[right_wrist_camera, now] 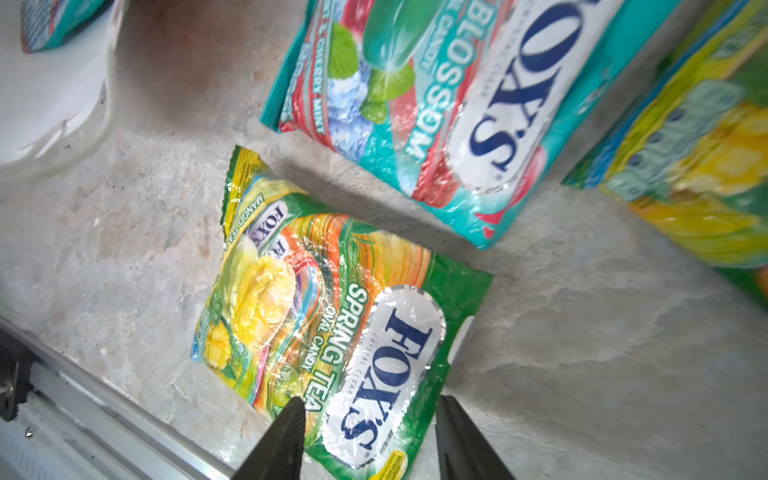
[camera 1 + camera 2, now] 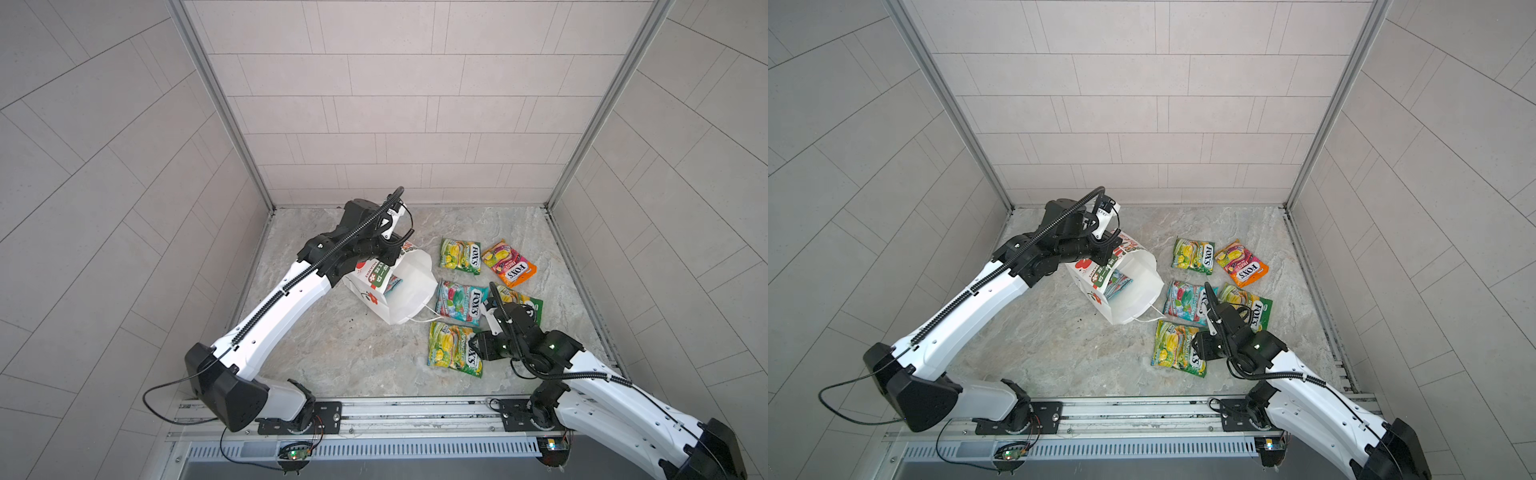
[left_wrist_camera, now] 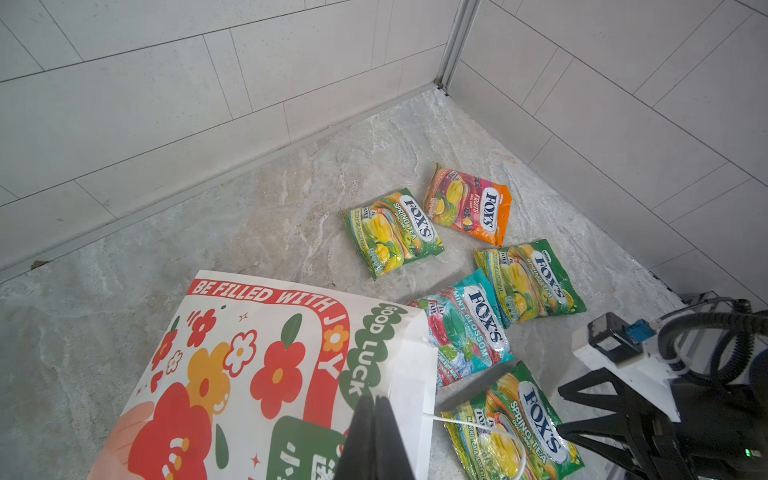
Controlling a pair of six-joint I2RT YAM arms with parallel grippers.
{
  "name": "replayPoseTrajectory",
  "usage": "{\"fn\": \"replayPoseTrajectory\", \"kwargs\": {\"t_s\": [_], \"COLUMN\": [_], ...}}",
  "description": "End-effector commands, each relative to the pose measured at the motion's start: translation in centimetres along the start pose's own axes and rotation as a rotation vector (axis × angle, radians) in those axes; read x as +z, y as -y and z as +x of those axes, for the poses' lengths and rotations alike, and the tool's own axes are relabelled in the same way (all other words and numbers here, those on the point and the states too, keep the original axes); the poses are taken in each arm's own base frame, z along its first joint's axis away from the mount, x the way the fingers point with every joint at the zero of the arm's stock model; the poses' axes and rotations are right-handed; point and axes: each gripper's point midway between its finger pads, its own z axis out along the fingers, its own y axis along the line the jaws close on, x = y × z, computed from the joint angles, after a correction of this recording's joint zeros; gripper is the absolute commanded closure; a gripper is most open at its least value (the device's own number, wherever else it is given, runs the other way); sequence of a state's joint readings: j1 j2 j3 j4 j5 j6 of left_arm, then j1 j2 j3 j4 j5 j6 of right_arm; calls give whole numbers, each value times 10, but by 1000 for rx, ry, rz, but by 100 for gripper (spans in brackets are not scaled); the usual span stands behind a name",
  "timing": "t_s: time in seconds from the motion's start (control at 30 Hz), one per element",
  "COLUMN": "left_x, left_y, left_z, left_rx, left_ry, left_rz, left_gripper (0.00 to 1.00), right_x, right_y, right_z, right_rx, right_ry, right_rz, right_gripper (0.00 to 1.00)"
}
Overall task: Take the snacks out of the paper bag
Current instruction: 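Lower the green packet onto the table nearer the robot and release, then move the right gripper back into the bag toward the teal packet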
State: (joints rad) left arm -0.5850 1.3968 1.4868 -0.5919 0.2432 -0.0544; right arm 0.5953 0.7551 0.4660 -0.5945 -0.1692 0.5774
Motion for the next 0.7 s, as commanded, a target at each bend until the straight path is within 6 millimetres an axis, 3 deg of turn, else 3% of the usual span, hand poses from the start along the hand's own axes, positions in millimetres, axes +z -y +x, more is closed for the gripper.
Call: {"fn": "replayPoseTrajectory", "kwargs": {"t_s": [0.0, 0.1, 0.37, 0.67], "left_x": [-9, -10, -13, -14], "left_y": [9, 13, 19, 21], "left_z": [-2, -2, -4, -6], "left_rx": [30, 35, 36, 27], "left_ry": [15, 17, 28, 40], "left_rz": [41, 61, 95, 107], "left_gripper": [100, 100, 100, 100], "right_x": [-15, -23, -30, -25], "right_y": [10, -8, -94, -167], "right_z": [-19, -35, -74, -102], "right_rx": [-7, -12, -13, -80], "right_ry": [92, 157, 220, 215], "right_rz": [80, -7, -399, -564], "right_gripper": [46, 44, 44, 44]}}
